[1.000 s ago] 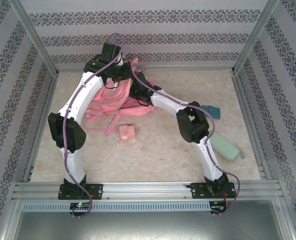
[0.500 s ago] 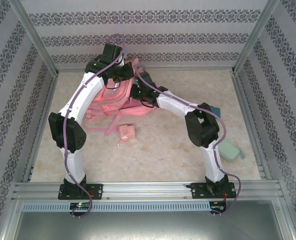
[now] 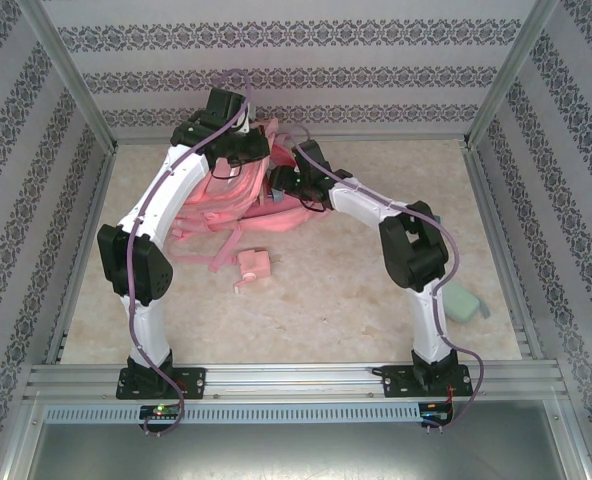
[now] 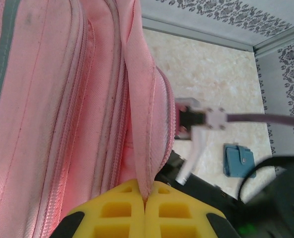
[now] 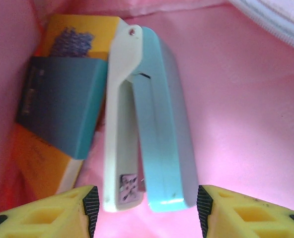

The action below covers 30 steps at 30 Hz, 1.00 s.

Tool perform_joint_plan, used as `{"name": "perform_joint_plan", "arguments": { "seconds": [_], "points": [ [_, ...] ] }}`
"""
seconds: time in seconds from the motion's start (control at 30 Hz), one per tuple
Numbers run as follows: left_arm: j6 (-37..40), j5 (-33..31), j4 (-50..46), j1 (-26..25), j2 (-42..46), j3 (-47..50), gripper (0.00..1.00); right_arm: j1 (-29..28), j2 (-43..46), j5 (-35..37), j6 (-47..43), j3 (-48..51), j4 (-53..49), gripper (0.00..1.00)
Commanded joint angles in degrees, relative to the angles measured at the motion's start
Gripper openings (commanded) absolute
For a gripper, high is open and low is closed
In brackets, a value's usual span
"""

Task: Pack the student bag
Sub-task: Adjust the loose stationery in the student bag.

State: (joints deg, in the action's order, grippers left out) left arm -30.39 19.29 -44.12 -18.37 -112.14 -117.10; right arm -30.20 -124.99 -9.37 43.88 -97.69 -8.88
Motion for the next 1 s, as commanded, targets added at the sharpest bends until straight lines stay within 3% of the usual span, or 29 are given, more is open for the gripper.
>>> {"name": "perform_joint_plan", "arguments": {
  "seconds": [0.0,0.53,0.67,0.97],
  "points": [
    [-1.3,2.6,3.6,-0.6,0.5,-0.1,0.00,-0.2,-3.8,-3.1,-0.2,-3.9,-0.9,0.57],
    [-1.9,3.0,3.6,-1.2,-0.1,-0.6,0.00,-3.1,-12.3,-14.6,4.6,-15.7,2.9,0.56],
    [-1.3,2.9,3.5,-1.2,-0.1,-0.7,0.00,-2.4,-8.8,-12.3,3.4,-11.7,1.8,0.58],
    [0.6,2.1,2.8,-1.2,-0.6,-1.3,0.00,-0.4,8.2,-7.5,-1.7,5.5,-0.8,0.63]
  ]
}}
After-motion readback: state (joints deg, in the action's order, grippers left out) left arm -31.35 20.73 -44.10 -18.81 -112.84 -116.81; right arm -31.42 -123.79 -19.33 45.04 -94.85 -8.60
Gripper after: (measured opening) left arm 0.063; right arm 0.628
